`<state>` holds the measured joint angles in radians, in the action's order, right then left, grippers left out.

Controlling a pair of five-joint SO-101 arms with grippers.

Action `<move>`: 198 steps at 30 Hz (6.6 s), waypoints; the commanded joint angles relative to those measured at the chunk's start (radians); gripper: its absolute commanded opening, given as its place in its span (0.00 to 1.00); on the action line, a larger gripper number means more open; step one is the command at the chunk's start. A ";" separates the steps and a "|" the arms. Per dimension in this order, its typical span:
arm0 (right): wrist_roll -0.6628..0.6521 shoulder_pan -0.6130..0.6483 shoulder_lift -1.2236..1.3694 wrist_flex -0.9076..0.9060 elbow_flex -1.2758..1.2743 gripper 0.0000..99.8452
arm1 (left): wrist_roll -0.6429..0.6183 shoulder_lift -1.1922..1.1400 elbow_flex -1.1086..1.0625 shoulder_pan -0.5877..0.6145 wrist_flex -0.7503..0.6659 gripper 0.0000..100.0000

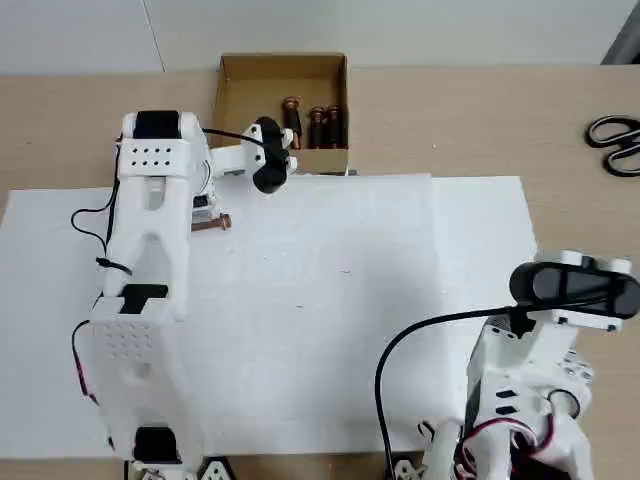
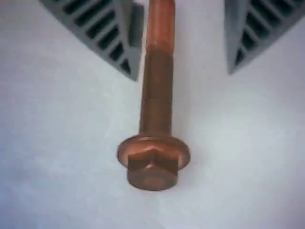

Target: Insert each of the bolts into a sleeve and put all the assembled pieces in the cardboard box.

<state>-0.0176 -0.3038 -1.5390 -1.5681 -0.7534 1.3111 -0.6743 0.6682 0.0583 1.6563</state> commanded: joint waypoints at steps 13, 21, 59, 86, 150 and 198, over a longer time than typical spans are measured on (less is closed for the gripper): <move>-0.002 -0.005 -0.002 0.021 0.005 0.00 | 0.021 -0.293 0.257 0.008 -0.017 0.12; -0.002 -0.004 -0.002 0.022 0.005 0.00 | -0.034 -0.342 0.430 -0.011 0.095 0.01; -0.005 0.567 0.151 0.114 -0.015 0.00 | -1.007 1.499 -0.568 -0.249 -0.021 0.00; -0.057 0.828 -0.166 0.346 -0.462 0.00 | -1.780 2.340 -1.853 -0.411 -0.681 0.00; -0.060 1.104 -0.173 0.516 -0.568 0.00 | -2.002 2.346 -1.919 -0.580 -0.806 0.00; -0.061 1.066 -0.173 0.509 -0.543 0.00 | -1.717 2.341 -1.774 -0.624 -0.400 0.27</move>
<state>-0.0821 0.7702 -1.7016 -1.0771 -1.3410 -0.4104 1.6655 -1.1807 -0.5723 1.2390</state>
